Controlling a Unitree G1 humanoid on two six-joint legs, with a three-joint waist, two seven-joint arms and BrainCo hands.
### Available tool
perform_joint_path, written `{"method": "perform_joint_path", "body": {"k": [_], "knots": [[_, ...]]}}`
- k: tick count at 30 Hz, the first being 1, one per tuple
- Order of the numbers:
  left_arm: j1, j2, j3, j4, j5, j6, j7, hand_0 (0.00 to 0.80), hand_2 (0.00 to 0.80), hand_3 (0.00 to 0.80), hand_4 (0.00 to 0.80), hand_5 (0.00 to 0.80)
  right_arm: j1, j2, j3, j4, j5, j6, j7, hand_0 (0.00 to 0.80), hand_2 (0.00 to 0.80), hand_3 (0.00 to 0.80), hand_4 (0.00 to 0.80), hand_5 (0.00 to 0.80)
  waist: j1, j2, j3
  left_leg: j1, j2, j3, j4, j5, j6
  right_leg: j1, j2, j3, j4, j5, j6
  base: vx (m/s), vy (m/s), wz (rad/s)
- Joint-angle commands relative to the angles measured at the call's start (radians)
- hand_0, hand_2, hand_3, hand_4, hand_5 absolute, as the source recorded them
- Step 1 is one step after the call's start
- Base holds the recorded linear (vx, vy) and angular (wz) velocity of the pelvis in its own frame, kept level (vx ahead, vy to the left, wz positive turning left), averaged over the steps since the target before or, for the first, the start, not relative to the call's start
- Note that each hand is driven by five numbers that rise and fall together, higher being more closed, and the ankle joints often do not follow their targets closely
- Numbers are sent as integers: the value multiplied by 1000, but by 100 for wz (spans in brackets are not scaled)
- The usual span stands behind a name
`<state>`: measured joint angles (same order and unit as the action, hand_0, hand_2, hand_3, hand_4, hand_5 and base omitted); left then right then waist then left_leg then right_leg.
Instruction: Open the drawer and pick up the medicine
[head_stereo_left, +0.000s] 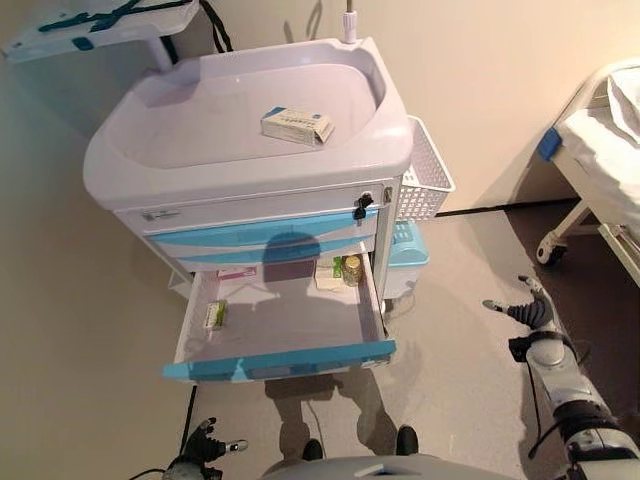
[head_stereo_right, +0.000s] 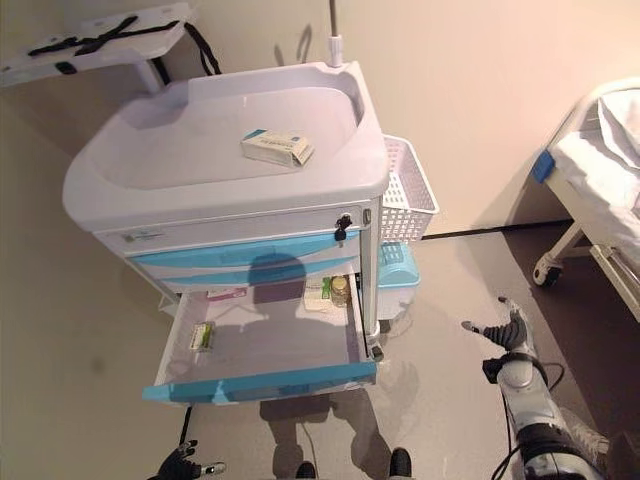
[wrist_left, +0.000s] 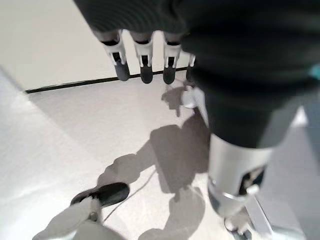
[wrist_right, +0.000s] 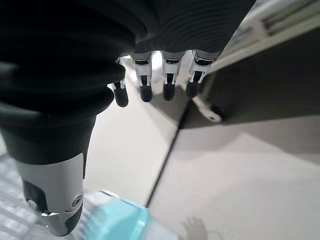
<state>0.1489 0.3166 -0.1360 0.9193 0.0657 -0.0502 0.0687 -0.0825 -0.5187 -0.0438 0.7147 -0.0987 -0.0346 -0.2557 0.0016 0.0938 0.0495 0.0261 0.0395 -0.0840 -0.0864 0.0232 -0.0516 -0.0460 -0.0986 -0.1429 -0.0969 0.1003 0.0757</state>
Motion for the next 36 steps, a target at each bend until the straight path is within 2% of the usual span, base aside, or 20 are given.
{"method": "perform_joint_path", "body": {"k": [1, 15, 26, 36], "knots": [[-25, 85, -20, 10, 57, -35, -10, 0, 0, 0, 0, 0, -13, 10, -21, 37, 52, -33, 9, 0, 0, 0, 0, 0, -8, -46, -42, -64, -59, 3, 29, -9, 26, 22, -25, -18, 20, -36, 66, 0, 0, 0], [-114, 210, -129, -161, 201, -46, -58, 0, 0, 0, 0, 0, 32, 5, -33, 185, 113, -23, 68, 0, 0, 0, 0, 0, -62, -17, -23, -61, -62, 34, 22, -11, 25, 1, -25, 18, 18, -31, 69, 7, 3, -7], [-192, 238, -150, -261, 178, -46, -70, 0, 0, 0, 0, 0, 19, 22, -40, 521, 158, 3, 128, 0, 0, 0, 0, 0, -84, -3, -14, -52, -66, 41, 17, -16, 25, 2, -29, 24, 18, -33, 72, 12, 0, -3], [-249, 255, -159, -290, 178, -43, -67, 0, 0, 0, 0, 0, 36, 6, -60, 613, 146, 19, 156, 0, 0, 0, 0, 0, -102, 5, -6, -56, -67, 47, 14, -16, 24, -8, -29, 31, 19, -32, 74, 3, -1, 0]]}}
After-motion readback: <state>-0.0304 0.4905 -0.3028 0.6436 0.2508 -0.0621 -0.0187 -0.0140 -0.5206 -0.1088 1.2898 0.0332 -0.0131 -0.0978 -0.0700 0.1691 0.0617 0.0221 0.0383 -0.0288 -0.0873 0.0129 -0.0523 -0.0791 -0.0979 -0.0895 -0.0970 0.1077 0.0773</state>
